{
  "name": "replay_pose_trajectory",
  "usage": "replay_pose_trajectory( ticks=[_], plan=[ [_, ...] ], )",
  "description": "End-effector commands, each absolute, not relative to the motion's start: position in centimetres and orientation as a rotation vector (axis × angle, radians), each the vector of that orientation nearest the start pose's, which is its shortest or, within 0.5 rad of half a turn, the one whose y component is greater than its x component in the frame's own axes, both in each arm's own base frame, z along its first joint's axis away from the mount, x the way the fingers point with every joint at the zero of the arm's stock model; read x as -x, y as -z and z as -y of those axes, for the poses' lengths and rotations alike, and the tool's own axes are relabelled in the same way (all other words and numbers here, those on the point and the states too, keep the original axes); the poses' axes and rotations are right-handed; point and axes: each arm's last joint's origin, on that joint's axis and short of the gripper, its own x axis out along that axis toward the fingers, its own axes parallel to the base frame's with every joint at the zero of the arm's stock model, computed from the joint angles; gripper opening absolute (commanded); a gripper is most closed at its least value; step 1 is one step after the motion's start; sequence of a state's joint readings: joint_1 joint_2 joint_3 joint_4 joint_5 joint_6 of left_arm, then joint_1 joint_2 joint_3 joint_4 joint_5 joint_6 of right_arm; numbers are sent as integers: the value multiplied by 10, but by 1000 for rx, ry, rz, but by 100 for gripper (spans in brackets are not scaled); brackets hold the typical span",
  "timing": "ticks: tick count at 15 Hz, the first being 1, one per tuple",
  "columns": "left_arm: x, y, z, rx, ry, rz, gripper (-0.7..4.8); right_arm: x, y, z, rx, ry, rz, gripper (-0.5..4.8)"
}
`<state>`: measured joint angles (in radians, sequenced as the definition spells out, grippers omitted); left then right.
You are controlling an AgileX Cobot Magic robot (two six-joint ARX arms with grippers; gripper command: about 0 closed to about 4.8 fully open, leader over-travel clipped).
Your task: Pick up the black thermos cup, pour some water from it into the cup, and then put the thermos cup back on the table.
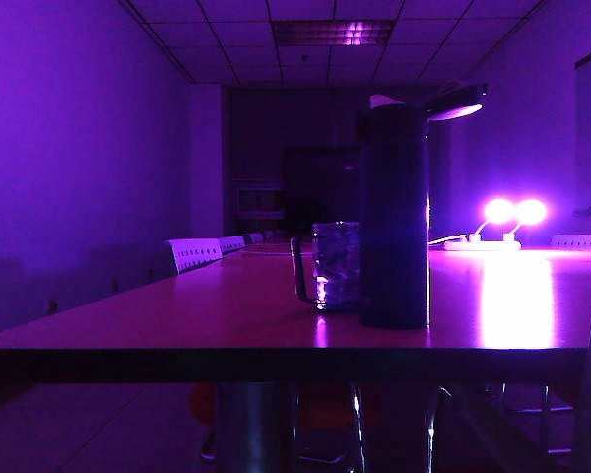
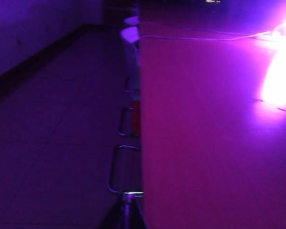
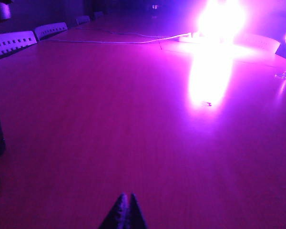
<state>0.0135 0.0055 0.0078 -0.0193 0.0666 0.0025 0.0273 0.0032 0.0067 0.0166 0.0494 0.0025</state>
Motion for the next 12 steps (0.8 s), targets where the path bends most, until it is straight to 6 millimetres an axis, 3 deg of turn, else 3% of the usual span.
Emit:
replay_pose_trajectory(
  ticks=[1,5,7,12],
  plan=[
    [-98,-166,1,0,63,-1,-6,-98,-167,-1,-5,18,28,-4],
    [-98,-166,1,14,62,-1,-6,-98,-168,-1,-5,18,30,-5],
    [-95,-175,1,65,60,10,-6,-95,-180,-1,-116,11,69,-5],
    [-93,-244,2,105,116,60,-6,-88,-233,-3,-138,-59,102,-5]
  ],
)
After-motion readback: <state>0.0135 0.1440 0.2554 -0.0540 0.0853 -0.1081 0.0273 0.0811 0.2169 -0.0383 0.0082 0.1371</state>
